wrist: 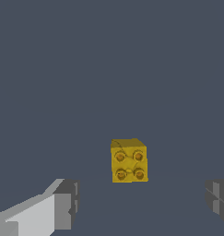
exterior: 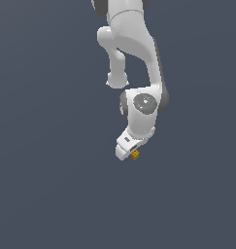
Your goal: Pick up the object and move it to a goal position.
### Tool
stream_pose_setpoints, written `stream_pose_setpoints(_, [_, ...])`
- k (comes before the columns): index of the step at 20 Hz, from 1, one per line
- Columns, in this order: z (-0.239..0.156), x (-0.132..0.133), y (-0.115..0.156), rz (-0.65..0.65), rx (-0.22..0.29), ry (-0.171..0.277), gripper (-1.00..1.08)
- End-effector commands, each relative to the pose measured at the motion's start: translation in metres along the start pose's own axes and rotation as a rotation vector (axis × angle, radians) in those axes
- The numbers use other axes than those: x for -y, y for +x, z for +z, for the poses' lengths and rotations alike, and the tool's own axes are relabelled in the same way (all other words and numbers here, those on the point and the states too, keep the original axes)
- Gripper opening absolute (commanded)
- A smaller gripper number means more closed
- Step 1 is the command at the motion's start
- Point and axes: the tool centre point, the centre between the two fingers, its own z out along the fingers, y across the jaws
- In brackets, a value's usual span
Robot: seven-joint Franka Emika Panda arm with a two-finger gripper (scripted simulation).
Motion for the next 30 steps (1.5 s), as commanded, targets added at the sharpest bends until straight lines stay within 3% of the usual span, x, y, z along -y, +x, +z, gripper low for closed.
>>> stream_pose_setpoints(1, [0.003, 0.000, 0.003, -0.032, -0.004, -0.004, 1.00])
stream_pose_setpoints(10, [0.009, 0.000, 0.004, -0.049, -0.005, -0.006, 1.00])
stream_pose_setpoints(24, [0.056, -0.001, 0.005, -0.054, -0.006, -0.007, 1.00])
stream_pose_setpoints(25, [0.056, -0.001, 0.005, -0.054, -0.006, -0.007, -1.00])
stream_pose_setpoints(30, [0.056, -0.001, 0.005, -0.054, -0.006, -0.007, -1.00])
